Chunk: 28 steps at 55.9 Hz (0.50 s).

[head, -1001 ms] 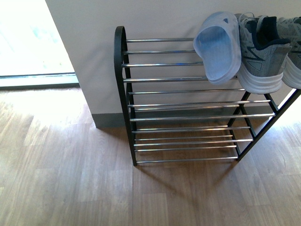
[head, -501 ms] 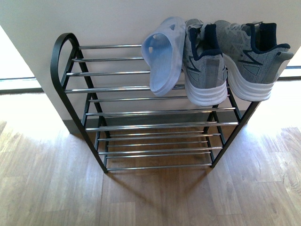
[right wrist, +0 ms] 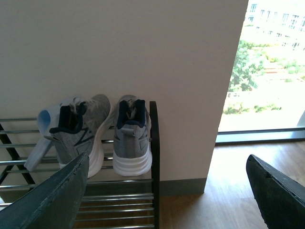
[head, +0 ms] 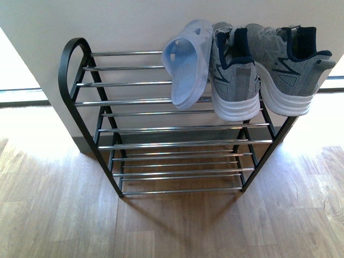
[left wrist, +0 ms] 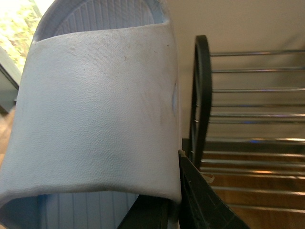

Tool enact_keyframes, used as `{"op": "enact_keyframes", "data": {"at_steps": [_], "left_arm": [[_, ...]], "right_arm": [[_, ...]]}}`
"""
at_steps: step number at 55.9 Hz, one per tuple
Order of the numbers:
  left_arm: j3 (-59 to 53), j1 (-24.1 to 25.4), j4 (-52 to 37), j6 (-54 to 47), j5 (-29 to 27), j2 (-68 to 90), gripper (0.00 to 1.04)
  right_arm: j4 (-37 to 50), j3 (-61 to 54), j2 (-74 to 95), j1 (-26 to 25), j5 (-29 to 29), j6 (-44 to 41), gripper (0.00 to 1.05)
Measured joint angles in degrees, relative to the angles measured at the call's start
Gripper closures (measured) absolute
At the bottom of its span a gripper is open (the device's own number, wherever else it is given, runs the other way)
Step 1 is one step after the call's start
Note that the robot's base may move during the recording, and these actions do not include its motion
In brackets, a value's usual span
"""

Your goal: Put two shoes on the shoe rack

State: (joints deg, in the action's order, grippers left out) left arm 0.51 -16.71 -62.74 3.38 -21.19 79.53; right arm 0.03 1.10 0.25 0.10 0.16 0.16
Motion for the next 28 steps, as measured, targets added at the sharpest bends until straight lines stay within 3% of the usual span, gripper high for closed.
{"op": "enact_keyframes", "data": {"at_steps": [4, 8, 15, 28], "left_arm": [[3.2, -1.8, 11.7, 3.7, 3.2, -3.9, 1.03], [8.9, -2.0, 17.0, 6.3, 6.8, -1.4, 1.03], [21.2, -1.5, 21.3, 9.5, 11.9, 6.3, 1.03], [44.0, -1.8, 30.0, 10.6, 16.4, 23.0, 1.03]], "right_arm": [[0.0, 0.0, 0.0, 0.0, 0.0, 0.0, 0.09], [0.0, 0.0, 0.0, 0.0, 0.0, 0.0, 0.09], [0.0, 0.0, 0.0, 0.0, 0.0, 0.0, 0.09], [0.0, 0.0, 0.0, 0.0, 0.0, 0.0, 0.09]]}}
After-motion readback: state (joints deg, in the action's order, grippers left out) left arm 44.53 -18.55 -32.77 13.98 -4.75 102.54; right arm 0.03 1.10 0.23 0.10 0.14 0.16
